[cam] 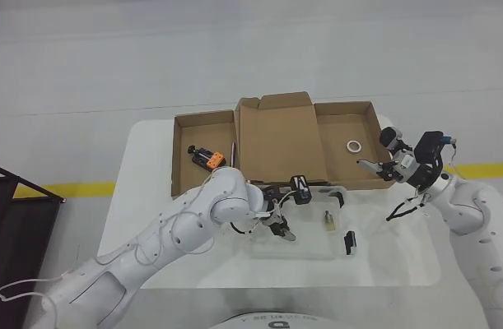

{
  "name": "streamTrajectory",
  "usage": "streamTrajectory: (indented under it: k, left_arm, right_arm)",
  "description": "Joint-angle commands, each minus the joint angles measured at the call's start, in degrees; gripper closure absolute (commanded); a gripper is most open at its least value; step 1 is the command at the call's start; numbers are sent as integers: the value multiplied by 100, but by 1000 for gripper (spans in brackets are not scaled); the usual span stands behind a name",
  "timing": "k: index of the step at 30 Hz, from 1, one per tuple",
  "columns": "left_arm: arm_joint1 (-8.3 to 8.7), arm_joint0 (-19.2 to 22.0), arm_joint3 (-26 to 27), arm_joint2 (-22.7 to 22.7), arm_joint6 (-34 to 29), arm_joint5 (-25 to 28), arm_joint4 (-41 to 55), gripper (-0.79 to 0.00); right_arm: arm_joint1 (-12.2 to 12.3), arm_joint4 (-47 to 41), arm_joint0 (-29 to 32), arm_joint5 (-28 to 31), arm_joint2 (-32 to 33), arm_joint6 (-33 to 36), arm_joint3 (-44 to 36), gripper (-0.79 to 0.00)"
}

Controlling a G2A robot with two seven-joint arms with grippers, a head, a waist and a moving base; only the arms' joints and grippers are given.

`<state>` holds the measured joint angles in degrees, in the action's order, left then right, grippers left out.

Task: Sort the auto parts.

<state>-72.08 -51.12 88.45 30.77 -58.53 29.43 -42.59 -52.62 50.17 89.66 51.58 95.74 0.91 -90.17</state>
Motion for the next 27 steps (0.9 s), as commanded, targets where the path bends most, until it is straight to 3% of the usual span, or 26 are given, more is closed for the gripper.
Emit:
streamTrajectory:
  k: [1, 10, 21, 27]
  left_arm:
    - [16, -17, 23, 30, 36, 160, 74, -785]
    - [162, -310, 422, 286, 114, -145, -256, -785]
    - [505, -1148, 1483, 835, -175, -963, -1454, -785]
    - [581, -1289, 1387, 970, -116, -874, -1801, -785]
  right_arm:
    - [0, 0, 0, 0, 0, 0, 0, -785]
    - [0, 0, 0, 0, 0, 0, 0, -785]
    - [0, 0, 0, 0, 0, 0, 0, -785]
    - [0, 0, 0, 0, 0, 0, 0, -785]
